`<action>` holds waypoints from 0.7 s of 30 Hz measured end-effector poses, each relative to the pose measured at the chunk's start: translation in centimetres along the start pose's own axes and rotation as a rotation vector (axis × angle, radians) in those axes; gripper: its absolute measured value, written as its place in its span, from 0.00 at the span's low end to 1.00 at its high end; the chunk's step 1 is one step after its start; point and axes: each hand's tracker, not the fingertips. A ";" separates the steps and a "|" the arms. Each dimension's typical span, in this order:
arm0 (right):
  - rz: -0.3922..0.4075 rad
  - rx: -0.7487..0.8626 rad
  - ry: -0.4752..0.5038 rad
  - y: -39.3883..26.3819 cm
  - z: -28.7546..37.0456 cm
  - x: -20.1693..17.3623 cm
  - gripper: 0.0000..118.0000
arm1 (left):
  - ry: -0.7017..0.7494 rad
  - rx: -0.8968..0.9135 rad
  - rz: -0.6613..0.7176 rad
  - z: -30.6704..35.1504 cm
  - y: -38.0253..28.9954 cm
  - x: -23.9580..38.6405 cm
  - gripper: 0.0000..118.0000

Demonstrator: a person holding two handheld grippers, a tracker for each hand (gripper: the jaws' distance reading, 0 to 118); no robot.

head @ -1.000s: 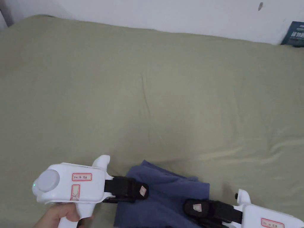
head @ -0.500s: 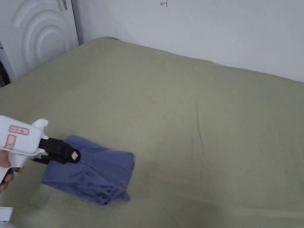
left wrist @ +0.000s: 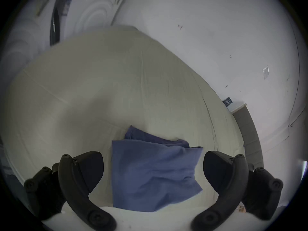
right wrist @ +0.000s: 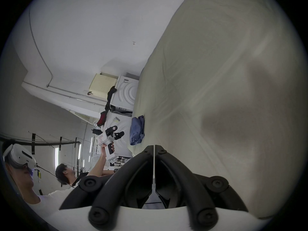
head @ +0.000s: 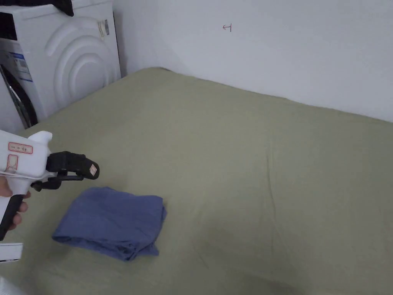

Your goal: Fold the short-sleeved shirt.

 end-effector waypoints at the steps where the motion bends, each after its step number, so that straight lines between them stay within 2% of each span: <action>1: 0.015 0.004 -0.002 0.0 0.3 -0.5 0.03 | 0.012 -0.005 -0.018 0.6 -0.6 1.3 1.00; 2: 0.027 0.009 0.000 0.1 0.6 -0.9 0.03 | -0.014 0.001 -0.020 -0.5 1.0 -2.6 0.98; 3: 0.047 0.019 0.002 0.2 1.1 -1.5 0.03 | -0.022 0.010 -0.033 0.4 0.4 -1.1 0.94; 4: 0.077 0.043 -0.012 0.2 2.0 -2.1 0.03 | -0.065 0.029 -0.018 0.3 -0.3 0.4 0.81; 5: 0.106 0.068 -0.040 0.3 2.5 -2.8 0.03 | -0.107 0.027 -0.014 0.3 -0.7 2.2 0.36; 6: 0.159 0.089 -0.087 0.5 3.0 -3.8 0.03 | -0.125 0.019 -0.033 -0.3 -2.5 4.0 0.00; 7: 0.223 0.118 -0.151 0.5 3.6 -5.0 0.03 | -0.060 0.109 -0.120 -0.9 -4.0 6.4 0.00; 8: 0.289 0.155 -0.249 0.3 4.6 -6.1 0.03 | -0.021 0.065 -0.160 -1.4 -5.3 8.8 0.00; 9: 0.379 0.178 -0.336 0.2 5.1 -7.5 0.03 | -0.028 0.052 -0.267 -1.8 -6.6 11.3 0.00; 11: 0.527 0.256 -0.511 -0.2 5.7 -10.2 0.03 | -0.037 0.076 -0.333 -3.0 -10.7 16.8 0.00; 13: 0.693 0.335 -0.665 -0.7 7.0 -11.5 0.03 | -0.100 0.173 -0.318 -3.3 -13.7 21.6 0.00; 14: 0.752 0.384 -0.707 -1.1 7.2 -12.5 0.03 | -0.112 0.210 -0.327 -3.2 -15.5 24.0 0.00; 16: 0.836 0.495 -0.748 -2.5 8.5 -14.1 0.03 | -0.013 0.379 -0.417 -2.6 -18.6 28.7 0.00; 17: 0.857 0.545 -0.760 -2.9 8.8 -14.8 0.03 | 0.016 0.459 -0.472 -2.2 -19.7 30.1 0.00; 20: 0.893 0.654 -0.779 -4.2 10.2 -16.4 0.03 | -0.023 0.551 -0.500 -1.2 -21.5 33.1 0.00; 21: 0.911 0.678 -0.780 -4.4 10.6 -16.8 0.03 | 0.000 0.599 -0.548 -0.7 -21.9 33.7 0.00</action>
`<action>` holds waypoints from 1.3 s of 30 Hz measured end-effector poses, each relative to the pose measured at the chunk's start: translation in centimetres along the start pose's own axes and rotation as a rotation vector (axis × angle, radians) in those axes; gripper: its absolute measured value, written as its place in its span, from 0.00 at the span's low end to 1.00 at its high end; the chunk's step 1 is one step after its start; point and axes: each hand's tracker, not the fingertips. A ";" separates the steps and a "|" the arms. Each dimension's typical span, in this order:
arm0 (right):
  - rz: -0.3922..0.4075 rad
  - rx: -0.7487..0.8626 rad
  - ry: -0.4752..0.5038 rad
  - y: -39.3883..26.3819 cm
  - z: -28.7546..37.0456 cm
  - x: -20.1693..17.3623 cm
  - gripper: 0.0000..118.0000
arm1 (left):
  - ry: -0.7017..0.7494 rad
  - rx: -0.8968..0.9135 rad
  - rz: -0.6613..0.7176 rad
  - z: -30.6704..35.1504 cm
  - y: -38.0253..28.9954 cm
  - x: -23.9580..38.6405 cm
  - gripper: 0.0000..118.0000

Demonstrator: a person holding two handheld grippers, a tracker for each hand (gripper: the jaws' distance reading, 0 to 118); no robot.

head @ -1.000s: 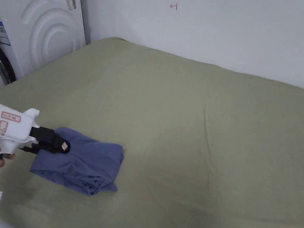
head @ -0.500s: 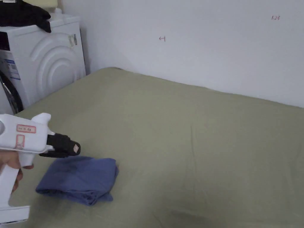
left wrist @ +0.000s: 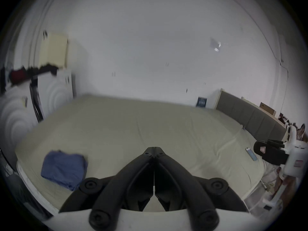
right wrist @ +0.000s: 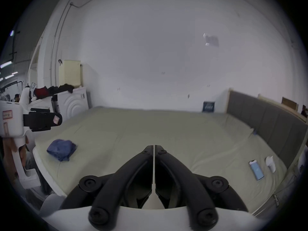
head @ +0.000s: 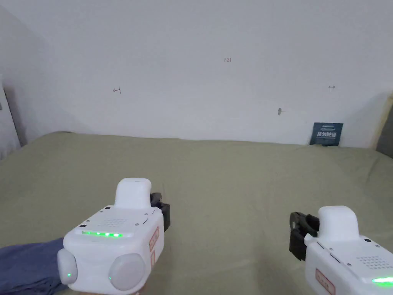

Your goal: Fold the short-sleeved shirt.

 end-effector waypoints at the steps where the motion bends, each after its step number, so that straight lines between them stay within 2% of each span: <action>1: 0.012 0.024 -0.003 0.3 0.4 0.1 0.03 | 0.054 0.044 -0.067 0.7 0.8 1.8 0.00; 3: 0.018 0.044 -0.025 0.7 1.2 0.2 0.03 | 0.092 0.131 -0.138 1.8 1.3 2.2 0.00; 5: 0.006 0.065 -0.022 0.9 1.8 0.7 0.03 | 0.103 0.136 -0.182 2.5 2.1 3.1 0.00; 12: -0.008 0.082 -0.060 1.3 2.2 1.2 0.03 | 0.094 0.136 -0.183 2.7 2.9 2.7 0.00; 23: -0.003 0.086 -0.066 1.6 1.9 0.9 0.05 | 0.100 0.128 -0.148 2.2 2.6 2.3 0.00; 24: -0.004 0.091 -0.069 1.6 1.9 0.9 0.08 | 0.103 0.127 -0.144 2.1 2.6 2.3 0.06; 25: 0.000 0.097 -0.082 1.6 1.9 0.8 0.19 | 0.103 0.120 -0.139 2.1 2.7 2.1 0.22; 26: 0.006 0.101 -0.093 1.6 1.9 0.9 0.53 | 0.105 0.117 -0.138 2.0 2.7 2.0 0.66; 27: 0.012 0.104 -0.103 1.7 1.9 0.8 0.95 | 0.108 0.108 -0.135 1.8 2.6 2.0 0.95; 28: 0.015 0.095 -0.108 1.8 1.7 0.8 1.00 | 0.130 0.087 -0.132 1.3 2.5 2.0 1.00; 30: 0.014 0.138 -0.126 1.6 2.0 0.8 1.00 | 0.125 0.113 -0.127 2.0 2.0 1.7 1.00; 34: 0.019 0.112 -0.121 1.2 1.7 0.8 1.00 | 0.144 0.107 -0.127 2.1 2.4 1.0 1.00; 39: 0.018 0.106 -0.119 1.7 1.7 0.8 1.00 | 0.145 0.097 -0.208 1.7 2.8 2.2 1.00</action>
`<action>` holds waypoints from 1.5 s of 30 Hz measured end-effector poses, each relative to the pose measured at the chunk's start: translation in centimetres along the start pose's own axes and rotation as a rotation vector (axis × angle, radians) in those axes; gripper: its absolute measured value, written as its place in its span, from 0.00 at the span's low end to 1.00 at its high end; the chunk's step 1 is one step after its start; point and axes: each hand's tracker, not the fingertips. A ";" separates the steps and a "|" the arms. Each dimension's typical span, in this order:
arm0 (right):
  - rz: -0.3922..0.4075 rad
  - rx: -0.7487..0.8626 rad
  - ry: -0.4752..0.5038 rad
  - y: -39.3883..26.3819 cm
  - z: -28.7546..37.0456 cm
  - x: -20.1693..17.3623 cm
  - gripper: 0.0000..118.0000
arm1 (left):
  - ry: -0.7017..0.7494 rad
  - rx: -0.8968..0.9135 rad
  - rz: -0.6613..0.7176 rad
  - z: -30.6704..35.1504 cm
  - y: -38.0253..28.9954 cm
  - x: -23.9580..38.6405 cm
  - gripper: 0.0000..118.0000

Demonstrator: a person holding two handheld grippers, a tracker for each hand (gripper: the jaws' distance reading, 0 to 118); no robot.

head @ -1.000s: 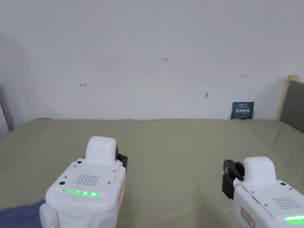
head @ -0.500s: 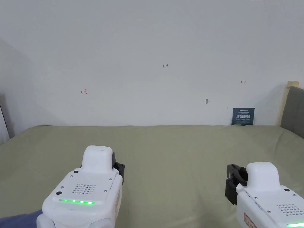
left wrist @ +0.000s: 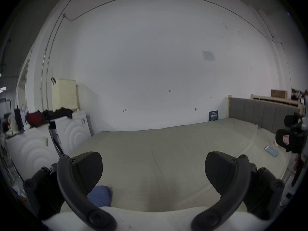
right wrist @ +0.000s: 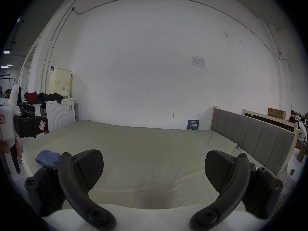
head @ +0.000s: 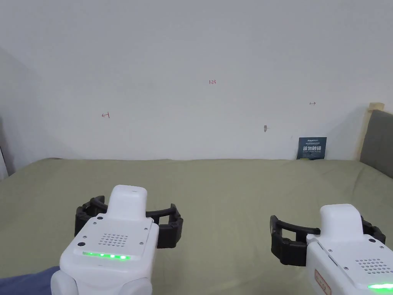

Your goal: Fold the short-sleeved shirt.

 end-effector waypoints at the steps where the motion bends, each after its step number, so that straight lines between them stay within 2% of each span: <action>1: -0.002 -0.002 0.005 -0.1 0.0 0.0 1.00 | -0.024 -0.007 0.026 0.1 0.2 0.0 1.00; 5: -0.011 -0.007 0.020 0.0 -0.1 0.0 1.00 | 0.028 -0.031 -0.024 0.3 0.4 1.1 1.00; 8: -0.003 -0.008 0.032 0.1 0.0 -0.1 1.00 | -0.010 -0.043 -0.025 0.3 0.2 1.0 1.00; 16: 0.008 -0.009 0.034 0.0 0.4 -0.2 1.00 | -0.041 -0.056 0.102 0.8 0.2 -1.0 1.00; 20: 0.005 -0.010 0.036 0.1 0.5 -0.3 1.00 | -0.007 -0.054 0.062 0.9 0.3 -0.8 1.00; 28: -0.002 -0.009 0.046 0.4 0.4 -0.5 1.00 | -0.053 -0.046 0.065 1.3 0.4 -0.9 1.00; 32: 0.002 -0.011 0.057 0.3 0.5 -0.7 1.00 | -0.022 -0.043 0.032 1.6 -0.1 -0.5 1.00; 34: -0.001 -0.011 0.065 0.2 0.5 -0.7 1.00 | -0.077 -0.058 0.047 1.4 -0.1 -0.7 1.00; 36: -0.001 -0.013 0.068 0.2 0.6 -0.9 1.00 | -0.026 -0.052 0.066 1.4 0.0 -0.5 1.00; 40: 0.000 -0.012 0.073 0.3 0.6 -0.9 1.00 | -0.091 -0.088 0.124 1.1 0.3 -1.2 1.00; 45: 0.001 -0.008 0.069 0.5 0.6 -0.7 1.00 | -0.045 -0.068 0.057 1.5 0.2 -0.7 1.00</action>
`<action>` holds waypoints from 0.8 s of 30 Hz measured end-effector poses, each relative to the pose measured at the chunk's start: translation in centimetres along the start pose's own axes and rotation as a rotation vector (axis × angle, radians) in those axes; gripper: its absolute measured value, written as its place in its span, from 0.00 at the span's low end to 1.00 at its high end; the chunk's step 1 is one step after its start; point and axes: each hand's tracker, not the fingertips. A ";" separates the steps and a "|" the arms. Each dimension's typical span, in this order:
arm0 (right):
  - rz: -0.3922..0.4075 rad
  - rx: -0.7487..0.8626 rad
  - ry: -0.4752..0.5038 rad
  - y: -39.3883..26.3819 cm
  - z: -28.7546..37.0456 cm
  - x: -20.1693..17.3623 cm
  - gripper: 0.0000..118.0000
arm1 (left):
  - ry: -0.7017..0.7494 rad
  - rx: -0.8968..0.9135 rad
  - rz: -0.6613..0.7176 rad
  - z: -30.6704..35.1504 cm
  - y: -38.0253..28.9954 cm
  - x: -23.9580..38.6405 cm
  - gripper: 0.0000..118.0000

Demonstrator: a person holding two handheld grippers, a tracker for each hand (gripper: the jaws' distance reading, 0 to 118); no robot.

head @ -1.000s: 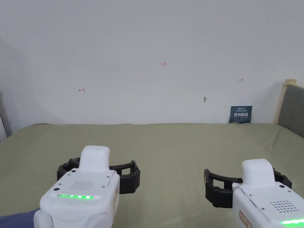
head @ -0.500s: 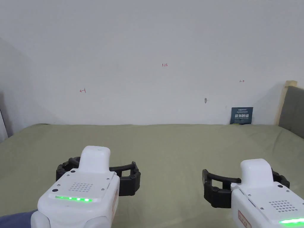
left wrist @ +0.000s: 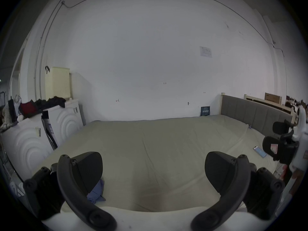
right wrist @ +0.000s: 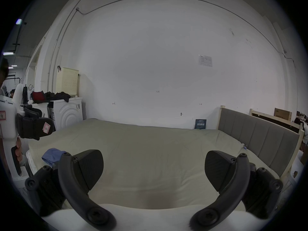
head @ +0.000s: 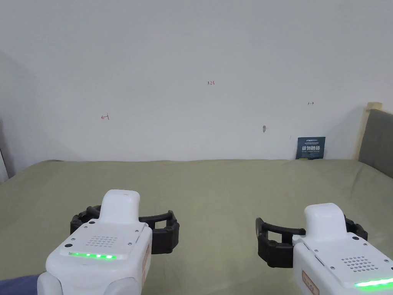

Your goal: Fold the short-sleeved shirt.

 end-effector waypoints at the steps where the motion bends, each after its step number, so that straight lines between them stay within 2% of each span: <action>1: -0.003 0.001 -0.001 0.0 0.0 0.1 1.00 | 0.000 -0.001 -0.007 -0.1 -0.1 0.0 1.00; 24: -0.008 -0.011 -0.011 -0.3 0.0 0.2 1.00 | -0.003 -0.006 0.002 0.4 0.1 -0.2 1.00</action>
